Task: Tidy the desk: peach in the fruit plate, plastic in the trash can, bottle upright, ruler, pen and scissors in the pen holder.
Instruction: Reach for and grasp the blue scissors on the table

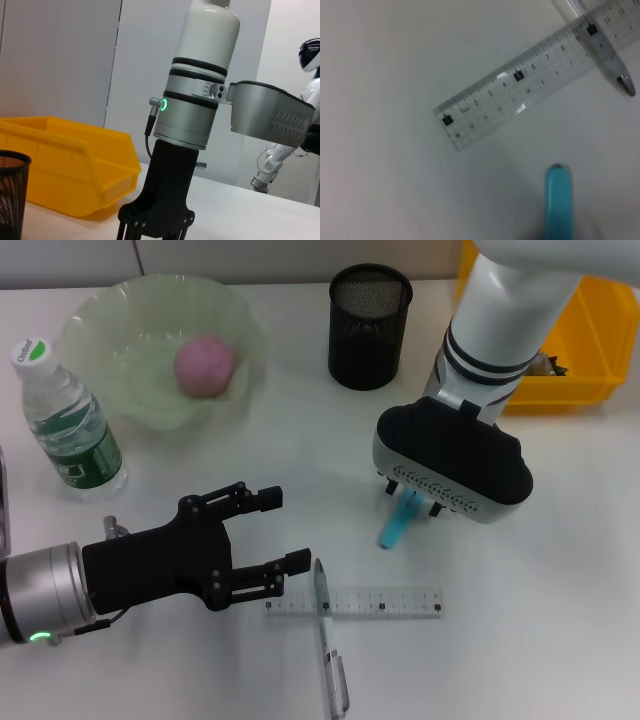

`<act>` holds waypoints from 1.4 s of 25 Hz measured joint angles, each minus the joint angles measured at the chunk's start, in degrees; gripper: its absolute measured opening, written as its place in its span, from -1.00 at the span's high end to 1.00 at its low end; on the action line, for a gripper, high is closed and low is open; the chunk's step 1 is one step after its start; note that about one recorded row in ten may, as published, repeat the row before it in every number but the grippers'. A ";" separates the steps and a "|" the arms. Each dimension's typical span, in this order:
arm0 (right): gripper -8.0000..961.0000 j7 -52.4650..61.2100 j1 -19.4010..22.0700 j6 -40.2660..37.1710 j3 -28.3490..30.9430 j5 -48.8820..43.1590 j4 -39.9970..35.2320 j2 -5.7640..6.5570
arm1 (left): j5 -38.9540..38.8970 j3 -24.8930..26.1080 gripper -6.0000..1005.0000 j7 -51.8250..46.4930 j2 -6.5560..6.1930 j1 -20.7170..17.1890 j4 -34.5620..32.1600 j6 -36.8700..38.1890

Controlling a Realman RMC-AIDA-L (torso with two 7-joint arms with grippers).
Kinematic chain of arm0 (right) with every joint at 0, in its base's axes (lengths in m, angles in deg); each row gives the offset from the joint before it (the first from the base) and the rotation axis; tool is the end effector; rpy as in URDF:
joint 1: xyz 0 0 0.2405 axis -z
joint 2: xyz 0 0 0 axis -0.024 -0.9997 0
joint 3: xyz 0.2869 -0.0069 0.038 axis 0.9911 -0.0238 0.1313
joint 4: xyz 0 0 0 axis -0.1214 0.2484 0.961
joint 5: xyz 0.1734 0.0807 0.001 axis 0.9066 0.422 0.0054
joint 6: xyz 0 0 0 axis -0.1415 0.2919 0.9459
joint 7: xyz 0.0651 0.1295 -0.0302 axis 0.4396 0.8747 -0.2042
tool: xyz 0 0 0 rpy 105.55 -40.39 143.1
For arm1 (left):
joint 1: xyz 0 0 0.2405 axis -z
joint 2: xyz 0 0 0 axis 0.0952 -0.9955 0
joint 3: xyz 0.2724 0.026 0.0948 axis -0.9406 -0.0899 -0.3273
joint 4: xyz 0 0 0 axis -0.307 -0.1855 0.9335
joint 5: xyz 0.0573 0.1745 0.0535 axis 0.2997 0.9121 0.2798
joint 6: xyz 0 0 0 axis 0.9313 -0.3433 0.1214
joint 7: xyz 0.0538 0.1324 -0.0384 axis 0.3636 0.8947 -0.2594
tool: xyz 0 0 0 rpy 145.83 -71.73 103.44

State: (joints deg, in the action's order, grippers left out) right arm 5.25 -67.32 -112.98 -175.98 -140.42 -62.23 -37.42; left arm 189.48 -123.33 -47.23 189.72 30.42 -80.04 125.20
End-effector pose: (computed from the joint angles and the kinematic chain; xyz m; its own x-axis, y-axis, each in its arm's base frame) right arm 0.1512 0.4022 -0.1104 0.3196 0.8676 0.3810 0.6907 -0.4885 0.5331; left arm -0.2918 0.2631 -0.0625 0.7400 0.1902 0.6452 0.3427 -0.9319 -0.1184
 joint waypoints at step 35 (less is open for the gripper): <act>0.12 -0.10 0.22 1.52 -1.29 0.12 0.80 0.00 | 0.00 0.17 -0.59 0.14 0.00 0.06 0.79 0.05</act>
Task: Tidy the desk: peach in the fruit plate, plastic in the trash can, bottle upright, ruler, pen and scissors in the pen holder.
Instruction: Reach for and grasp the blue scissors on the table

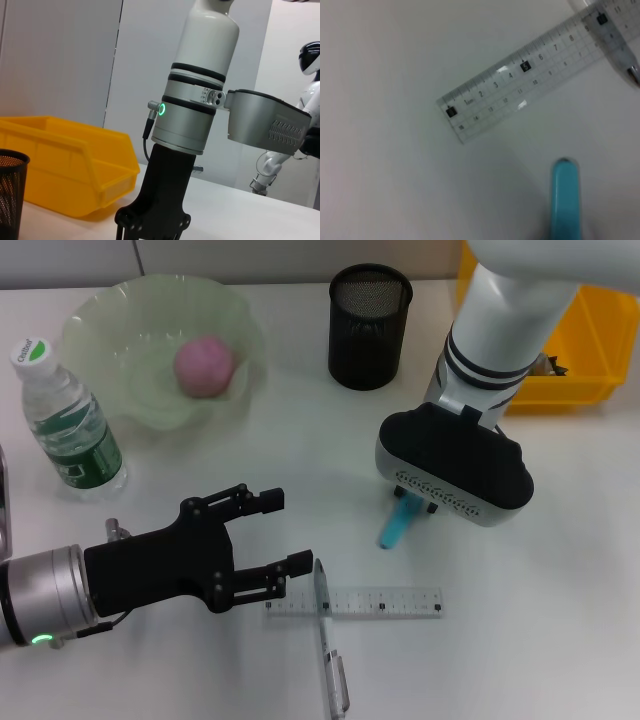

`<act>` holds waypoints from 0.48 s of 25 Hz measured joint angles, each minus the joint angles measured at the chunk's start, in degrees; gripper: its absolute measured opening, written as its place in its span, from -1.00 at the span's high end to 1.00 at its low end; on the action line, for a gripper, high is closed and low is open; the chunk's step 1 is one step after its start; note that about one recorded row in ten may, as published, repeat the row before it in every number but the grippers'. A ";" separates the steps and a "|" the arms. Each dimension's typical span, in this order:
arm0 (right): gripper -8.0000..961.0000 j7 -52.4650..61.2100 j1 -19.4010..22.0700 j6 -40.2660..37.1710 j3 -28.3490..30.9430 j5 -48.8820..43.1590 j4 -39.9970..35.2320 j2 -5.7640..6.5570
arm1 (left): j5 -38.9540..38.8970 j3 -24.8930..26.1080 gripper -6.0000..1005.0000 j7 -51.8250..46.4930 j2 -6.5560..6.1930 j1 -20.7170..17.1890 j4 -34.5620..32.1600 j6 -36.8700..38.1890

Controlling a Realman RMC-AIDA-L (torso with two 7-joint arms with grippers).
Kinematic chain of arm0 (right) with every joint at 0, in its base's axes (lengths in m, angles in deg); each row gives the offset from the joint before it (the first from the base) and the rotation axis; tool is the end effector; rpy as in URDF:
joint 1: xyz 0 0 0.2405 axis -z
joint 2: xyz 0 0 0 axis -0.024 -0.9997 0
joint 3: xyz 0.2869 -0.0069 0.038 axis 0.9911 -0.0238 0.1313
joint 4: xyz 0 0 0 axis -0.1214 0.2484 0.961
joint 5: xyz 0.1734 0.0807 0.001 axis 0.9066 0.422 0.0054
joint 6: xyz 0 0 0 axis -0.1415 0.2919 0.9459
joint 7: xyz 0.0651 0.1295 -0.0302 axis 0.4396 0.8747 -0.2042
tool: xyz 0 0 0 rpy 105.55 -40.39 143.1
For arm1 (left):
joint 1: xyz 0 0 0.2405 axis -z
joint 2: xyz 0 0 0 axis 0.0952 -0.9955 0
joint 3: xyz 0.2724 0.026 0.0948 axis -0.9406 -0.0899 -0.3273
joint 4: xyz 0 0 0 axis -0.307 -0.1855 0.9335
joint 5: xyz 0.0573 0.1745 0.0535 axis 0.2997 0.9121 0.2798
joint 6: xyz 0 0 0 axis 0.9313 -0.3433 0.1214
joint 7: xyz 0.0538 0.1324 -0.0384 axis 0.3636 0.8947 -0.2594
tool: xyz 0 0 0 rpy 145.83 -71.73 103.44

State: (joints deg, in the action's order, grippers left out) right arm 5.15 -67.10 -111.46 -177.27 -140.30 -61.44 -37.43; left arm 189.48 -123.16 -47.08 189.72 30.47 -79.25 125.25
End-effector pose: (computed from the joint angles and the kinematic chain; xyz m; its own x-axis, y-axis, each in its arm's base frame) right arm 0.1561 0.4029 -0.1119 0.3059 0.8690 0.3889 0.6914 -0.4836 0.5367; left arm -0.2916 0.2617 -0.0639 0.7334 0.1978 0.6504 0.3494 -0.9304 -0.1110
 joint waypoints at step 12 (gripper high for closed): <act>0.19 0.07 0.02 0.75 -0.47 0.09 0.11 0.00 | 0.00 0.00 -0.59 -0.17 0.00 0.19 0.00 0.26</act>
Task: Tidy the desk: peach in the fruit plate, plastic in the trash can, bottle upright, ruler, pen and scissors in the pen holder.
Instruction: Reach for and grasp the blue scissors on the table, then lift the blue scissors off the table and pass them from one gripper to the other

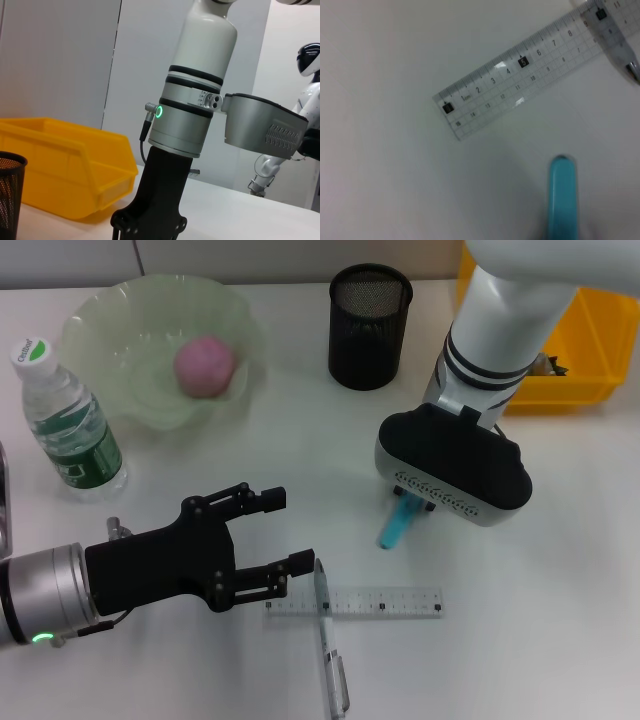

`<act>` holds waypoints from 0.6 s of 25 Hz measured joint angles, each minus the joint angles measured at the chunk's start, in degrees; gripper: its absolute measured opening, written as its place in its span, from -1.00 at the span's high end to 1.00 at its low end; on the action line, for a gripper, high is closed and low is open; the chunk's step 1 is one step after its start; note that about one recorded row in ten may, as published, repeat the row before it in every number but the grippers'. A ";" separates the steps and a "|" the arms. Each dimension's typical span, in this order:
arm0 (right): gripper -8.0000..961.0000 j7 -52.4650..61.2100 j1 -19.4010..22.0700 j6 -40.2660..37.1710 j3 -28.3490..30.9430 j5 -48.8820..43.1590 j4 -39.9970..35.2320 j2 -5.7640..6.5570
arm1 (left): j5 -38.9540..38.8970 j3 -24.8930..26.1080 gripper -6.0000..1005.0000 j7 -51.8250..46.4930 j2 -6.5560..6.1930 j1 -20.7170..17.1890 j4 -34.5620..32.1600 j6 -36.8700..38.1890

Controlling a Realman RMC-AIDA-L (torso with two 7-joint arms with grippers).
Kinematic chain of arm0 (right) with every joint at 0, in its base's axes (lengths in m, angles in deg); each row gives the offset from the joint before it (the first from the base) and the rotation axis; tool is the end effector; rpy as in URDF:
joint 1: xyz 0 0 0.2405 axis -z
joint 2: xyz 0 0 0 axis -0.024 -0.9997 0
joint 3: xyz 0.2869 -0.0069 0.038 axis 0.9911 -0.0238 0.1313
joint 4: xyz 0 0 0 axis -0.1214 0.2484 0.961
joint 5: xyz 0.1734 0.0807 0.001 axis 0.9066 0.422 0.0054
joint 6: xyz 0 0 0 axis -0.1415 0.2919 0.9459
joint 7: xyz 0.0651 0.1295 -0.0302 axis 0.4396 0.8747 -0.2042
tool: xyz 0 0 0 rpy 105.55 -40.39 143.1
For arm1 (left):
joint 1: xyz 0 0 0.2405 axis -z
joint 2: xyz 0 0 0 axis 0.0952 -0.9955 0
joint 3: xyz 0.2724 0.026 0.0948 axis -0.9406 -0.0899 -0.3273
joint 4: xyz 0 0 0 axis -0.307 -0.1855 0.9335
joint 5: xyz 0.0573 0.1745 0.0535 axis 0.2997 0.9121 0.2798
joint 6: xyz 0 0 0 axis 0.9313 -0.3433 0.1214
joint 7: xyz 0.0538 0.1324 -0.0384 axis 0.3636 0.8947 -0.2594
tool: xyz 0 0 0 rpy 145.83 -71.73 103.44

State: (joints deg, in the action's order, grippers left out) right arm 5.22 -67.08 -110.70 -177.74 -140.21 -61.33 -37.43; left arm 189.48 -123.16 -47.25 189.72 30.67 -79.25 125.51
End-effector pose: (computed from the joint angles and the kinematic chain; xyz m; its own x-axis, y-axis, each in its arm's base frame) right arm 0.1563 0.4039 -0.1127 0.2991 0.8694 0.3933 0.6960 -0.4807 0.5334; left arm -0.2902 0.2624 -0.0637 0.7313 0.1971 0.6529 0.3463 -0.9321 -0.1065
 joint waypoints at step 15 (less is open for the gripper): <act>0.43 -0.09 0.14 -0.67 -0.01 0.01 -0.76 0.00 | -0.75 0.07 -0.59 -0.01 -0.03 -0.29 0.00 0.35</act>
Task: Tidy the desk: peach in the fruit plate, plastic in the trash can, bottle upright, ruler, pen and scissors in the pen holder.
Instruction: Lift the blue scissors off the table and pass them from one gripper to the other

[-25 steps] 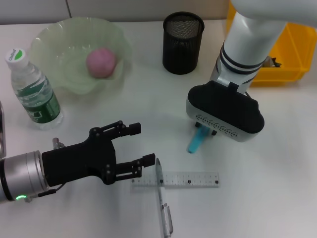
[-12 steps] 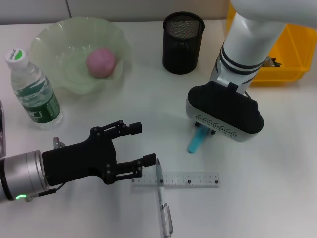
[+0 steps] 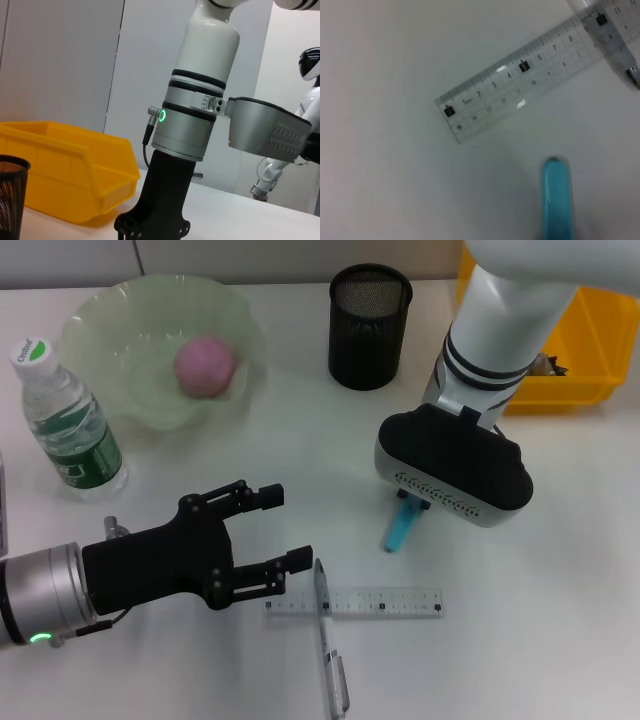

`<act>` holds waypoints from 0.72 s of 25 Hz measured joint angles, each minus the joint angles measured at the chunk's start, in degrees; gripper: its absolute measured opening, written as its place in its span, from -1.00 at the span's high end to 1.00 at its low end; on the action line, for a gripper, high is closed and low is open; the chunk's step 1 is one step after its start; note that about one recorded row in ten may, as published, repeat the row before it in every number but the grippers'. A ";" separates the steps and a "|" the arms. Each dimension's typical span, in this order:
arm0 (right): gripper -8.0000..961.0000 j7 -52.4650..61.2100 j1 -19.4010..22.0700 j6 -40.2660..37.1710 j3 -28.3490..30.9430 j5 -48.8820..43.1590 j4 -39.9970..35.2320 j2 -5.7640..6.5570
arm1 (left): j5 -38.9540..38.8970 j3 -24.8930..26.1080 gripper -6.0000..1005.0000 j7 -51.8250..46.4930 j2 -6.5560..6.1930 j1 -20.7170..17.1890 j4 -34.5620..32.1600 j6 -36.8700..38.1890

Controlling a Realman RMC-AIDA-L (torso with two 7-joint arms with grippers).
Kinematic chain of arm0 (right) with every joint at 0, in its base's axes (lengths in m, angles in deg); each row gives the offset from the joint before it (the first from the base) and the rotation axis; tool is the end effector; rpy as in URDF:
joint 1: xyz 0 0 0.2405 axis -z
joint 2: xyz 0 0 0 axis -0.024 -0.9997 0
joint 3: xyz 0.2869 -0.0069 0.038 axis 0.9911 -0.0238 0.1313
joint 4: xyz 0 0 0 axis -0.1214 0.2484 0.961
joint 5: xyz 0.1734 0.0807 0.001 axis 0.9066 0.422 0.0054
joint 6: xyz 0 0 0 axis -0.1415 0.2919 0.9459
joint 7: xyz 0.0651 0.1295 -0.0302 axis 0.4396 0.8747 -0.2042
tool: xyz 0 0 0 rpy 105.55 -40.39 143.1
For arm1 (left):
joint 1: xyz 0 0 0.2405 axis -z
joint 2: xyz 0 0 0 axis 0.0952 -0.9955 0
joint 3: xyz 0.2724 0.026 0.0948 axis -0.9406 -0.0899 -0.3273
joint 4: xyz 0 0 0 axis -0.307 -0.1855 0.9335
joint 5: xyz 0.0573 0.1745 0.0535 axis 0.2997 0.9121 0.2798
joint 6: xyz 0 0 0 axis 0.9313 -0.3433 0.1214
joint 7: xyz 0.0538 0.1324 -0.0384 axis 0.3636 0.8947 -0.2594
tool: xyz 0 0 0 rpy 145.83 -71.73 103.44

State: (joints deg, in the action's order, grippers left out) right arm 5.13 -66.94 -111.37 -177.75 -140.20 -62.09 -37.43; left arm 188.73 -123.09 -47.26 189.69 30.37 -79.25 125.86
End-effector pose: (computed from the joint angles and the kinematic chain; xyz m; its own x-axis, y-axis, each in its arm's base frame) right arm 0.1547 0.4027 -0.1126 0.2967 0.8734 0.3863 0.6977 -0.4744 0.5368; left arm -0.2904 0.2619 -0.0619 0.7222 0.1955 0.6634 0.3533 -0.9289 -0.1108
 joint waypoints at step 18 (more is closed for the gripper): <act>0.53 4.44 5.84 -7.46 8.10 -2.74 -12.44 0.57 | -0.85 0.02 -0.59 0.00 -0.24 -0.13 -0.14 0.41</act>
State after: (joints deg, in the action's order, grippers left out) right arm 9.57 -61.10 -118.83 -169.66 -142.94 -74.53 -36.86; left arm 187.88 -123.07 -47.26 189.45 30.25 -79.39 126.27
